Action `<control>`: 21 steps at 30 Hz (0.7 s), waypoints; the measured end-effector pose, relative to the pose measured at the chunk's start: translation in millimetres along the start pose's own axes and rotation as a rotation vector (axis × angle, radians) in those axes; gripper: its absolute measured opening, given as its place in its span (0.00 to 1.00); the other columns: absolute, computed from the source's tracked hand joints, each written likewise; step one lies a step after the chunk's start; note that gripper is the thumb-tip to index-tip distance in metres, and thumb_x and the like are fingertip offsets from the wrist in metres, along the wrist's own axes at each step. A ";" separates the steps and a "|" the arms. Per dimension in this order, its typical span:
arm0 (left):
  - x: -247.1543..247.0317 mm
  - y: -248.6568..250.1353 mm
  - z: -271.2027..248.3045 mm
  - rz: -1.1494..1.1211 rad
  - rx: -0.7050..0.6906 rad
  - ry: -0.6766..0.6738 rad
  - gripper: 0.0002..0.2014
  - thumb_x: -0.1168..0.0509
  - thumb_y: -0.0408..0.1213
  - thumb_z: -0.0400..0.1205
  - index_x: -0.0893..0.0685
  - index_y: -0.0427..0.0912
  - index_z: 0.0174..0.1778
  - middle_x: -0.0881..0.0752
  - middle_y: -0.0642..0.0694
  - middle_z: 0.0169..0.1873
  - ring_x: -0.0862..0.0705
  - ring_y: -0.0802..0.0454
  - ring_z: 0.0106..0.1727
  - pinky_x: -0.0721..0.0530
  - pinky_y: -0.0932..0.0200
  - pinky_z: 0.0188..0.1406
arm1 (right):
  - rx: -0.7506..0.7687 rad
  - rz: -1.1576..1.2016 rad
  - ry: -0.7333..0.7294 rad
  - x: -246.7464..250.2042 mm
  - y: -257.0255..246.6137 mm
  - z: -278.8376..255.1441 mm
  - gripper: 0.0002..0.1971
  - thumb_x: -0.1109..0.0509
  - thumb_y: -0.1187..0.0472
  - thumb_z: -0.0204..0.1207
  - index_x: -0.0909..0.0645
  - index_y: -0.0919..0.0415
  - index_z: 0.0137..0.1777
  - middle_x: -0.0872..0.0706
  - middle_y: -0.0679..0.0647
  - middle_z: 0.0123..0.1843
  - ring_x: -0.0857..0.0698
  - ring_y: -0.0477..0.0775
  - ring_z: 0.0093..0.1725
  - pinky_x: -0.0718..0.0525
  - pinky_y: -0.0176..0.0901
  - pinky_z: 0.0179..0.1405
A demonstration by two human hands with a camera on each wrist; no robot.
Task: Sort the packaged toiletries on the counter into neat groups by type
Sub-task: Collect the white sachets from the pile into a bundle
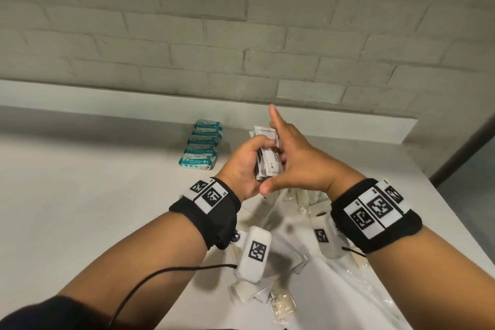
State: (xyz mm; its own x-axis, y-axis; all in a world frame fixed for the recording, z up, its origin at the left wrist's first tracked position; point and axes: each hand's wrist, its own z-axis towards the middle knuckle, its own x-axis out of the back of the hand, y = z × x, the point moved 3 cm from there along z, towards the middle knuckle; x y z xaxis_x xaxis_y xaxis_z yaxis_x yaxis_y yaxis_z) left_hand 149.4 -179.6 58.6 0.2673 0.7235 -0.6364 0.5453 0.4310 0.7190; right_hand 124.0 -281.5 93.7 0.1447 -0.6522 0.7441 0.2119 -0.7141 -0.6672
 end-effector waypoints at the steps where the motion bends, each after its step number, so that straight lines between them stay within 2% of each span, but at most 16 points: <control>1: 2.8 2.2 3.0 -0.043 -0.045 0.032 0.10 0.44 0.34 0.79 0.18 0.38 0.40 0.17 0.43 0.31 0.17 0.49 0.33 0.18 0.56 0.36 | -0.047 0.187 0.030 0.9 4.1 1.1 0.68 0.15 0.45 0.56 0.68 0.33 0.80 0.41 0.49 0.81 0.33 0.50 0.76 0.28 0.51 0.75; 2: 6.3 5.4 5.9 -0.087 -0.093 0.055 0.12 0.45 0.33 0.80 0.15 0.40 0.40 0.16 0.44 0.33 0.17 0.49 0.35 0.20 0.55 0.40 | -0.112 0.333 0.094 1.1 10.0 3.0 0.59 0.20 0.41 0.62 0.60 0.37 0.83 0.38 0.50 0.80 0.31 0.51 0.75 0.28 0.52 0.74; 3: 10.5 8.5 10.7 -0.123 -0.140 0.059 0.16 0.45 0.32 0.81 0.12 0.41 0.38 0.15 0.44 0.33 0.16 0.49 0.36 0.20 0.54 0.43 | -0.201 0.433 0.152 0.2 18.2 5.9 0.48 0.26 0.37 0.67 0.48 0.43 0.83 0.31 0.50 0.75 0.26 0.52 0.72 0.26 0.53 0.72; 4: 13.3 10.8 14.4 -0.155 -0.175 0.049 0.21 0.46 0.31 0.82 0.09 0.43 0.32 0.14 0.45 0.31 0.16 0.49 0.35 0.20 0.53 0.45 | -0.298 0.523 0.157 -3.3 26.0 8.0 0.37 0.31 0.35 0.71 0.34 0.49 0.77 0.22 0.52 0.69 0.20 0.55 0.65 0.22 0.56 0.67; 5: 15.7 12.5 18.5 -0.165 -0.199 0.046 0.25 0.47 0.31 0.82 0.08 0.43 0.27 0.14 0.45 0.31 0.16 0.48 0.36 0.20 0.52 0.47 | -0.377 0.636 0.105 -10.2 32.1 11.2 0.28 0.34 0.36 0.74 0.23 0.54 0.68 0.17 0.54 0.58 0.16 0.57 0.55 0.19 0.58 0.59; 6: 16.1 12.8 19.9 -0.156 -0.214 0.047 0.26 0.47 0.31 0.83 0.08 0.44 0.24 0.15 0.45 0.31 0.17 0.48 0.36 0.20 0.51 0.48 | -0.428 0.780 0.036 -19.3 37.3 13.6 0.25 0.36 0.38 0.75 0.19 0.57 0.61 0.15 0.57 0.50 0.15 0.58 0.47 0.16 0.56 0.50; 8: 18.9 10.9 28.6 -0.083 -0.225 0.058 0.29 0.48 0.31 0.83 0.09 0.47 0.22 0.16 0.45 0.30 0.16 0.50 0.32 0.20 0.53 0.43 | -0.459 0.983 -0.021 -33.7 45.2 21.1 0.23 0.34 0.44 0.75 0.19 0.63 0.59 0.15 0.60 0.45 0.14 0.57 0.41 0.14 0.50 0.39; 10: 24.5 6.8 35.4 -0.032 -0.209 0.049 0.31 0.50 0.30 0.84 0.09 0.50 0.22 0.13 0.46 0.25 0.13 0.53 0.27 0.20 0.55 0.40 | -0.469 1.036 -0.007 -41.9 53.8 30.9 0.19 0.32 0.52 0.77 0.21 0.65 0.61 0.14 0.61 0.45 0.13 0.56 0.39 0.12 0.47 0.34; 11: 29.5 4.2 37.1 -0.010 -0.190 0.046 0.31 0.51 0.30 0.84 0.08 0.51 0.23 0.11 0.47 0.26 0.11 0.54 0.29 0.19 0.54 0.42 | -0.476 1.051 0.000 -44.8 57.3 35.0 0.16 0.31 0.55 0.79 0.22 0.65 0.60 0.13 0.61 0.45 0.13 0.57 0.39 0.11 0.47 0.33; 13: 44.8 2.4 44.6 0.000 -0.161 0.057 0.26 0.48 0.31 0.84 0.07 0.49 0.29 0.09 0.46 0.34 0.11 0.50 0.38 0.19 0.50 0.50 | -0.512 1.071 -0.002 -48.6 66.4 46.7 0.14 0.31 0.59 0.79 0.23 0.66 0.60 0.13 0.63 0.44 0.12 0.58 0.36 0.10 0.48 0.32; 15: 67.5 4.8 58.9 0.078 -0.155 0.143 0.11 0.38 0.38 0.83 0.11 0.43 0.41 0.13 0.43 0.39 0.15 0.45 0.45 0.20 0.49 0.55 | -0.561 1.029 -0.024 -50.9 79.6 60.3 0.13 0.31 0.61 0.79 0.24 0.67 0.59 0.13 0.64 0.41 0.12 0.59 0.34 0.11 0.48 0.30; 16: 78.2 7.3 66.8 0.149 -0.145 0.198 0.09 0.35 0.42 0.82 0.15 0.40 0.46 0.14 0.42 0.39 0.15 0.45 0.45 0.19 0.49 0.53 | -0.584 0.981 -0.047 -51.4 86.0 67.3 0.14 0.30 0.61 0.78 0.24 0.68 0.59 0.13 0.65 0.40 0.12 0.60 0.34 0.11 0.50 0.30; 17: 88.5 10.2 74.9 0.246 -0.116 0.264 0.11 0.33 0.45 0.82 0.18 0.39 0.49 0.14 0.41 0.40 0.14 0.45 0.44 0.17 0.50 0.50 | -0.610 0.913 -0.073 -51.2 92.7 74.9 0.14 0.30 0.60 0.78 0.23 0.69 0.59 0.13 0.66 0.40 0.13 0.61 0.35 0.12 0.51 0.32; 19: 104.6 16.0 91.5 0.454 -0.065 0.376 0.12 0.35 0.43 0.84 0.19 0.36 0.53 0.12 0.36 0.46 0.13 0.44 0.43 0.13 0.52 0.44 | -0.664 0.774 -0.134 -51.4 106.1 91.2 0.13 0.30 0.60 0.78 0.21 0.69 0.56 0.14 0.66 0.40 0.14 0.61 0.35 0.12 0.50 0.33; 21: 113.4 21.3 105.4 0.714 -0.028 0.433 0.13 0.36 0.40 0.84 0.18 0.32 0.55 0.12 0.32 0.53 0.12 0.39 0.48 0.11 0.49 0.47 | -0.713 0.657 -0.191 -52.8 116.4 104.8 0.11 0.30 0.58 0.78 0.19 0.67 0.53 0.14 0.65 0.37 0.15 0.57 0.29 0.13 0.45 0.28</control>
State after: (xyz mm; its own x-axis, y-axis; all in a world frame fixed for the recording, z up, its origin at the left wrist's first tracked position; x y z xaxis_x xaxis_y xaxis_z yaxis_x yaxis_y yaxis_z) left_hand 275.1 -145.2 -27.7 0.2096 0.9685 0.1342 0.3393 -0.2008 0.9190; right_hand 242.3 -303.6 -19.6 0.1921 -0.9667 0.1692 -0.5892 -0.2515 -0.7679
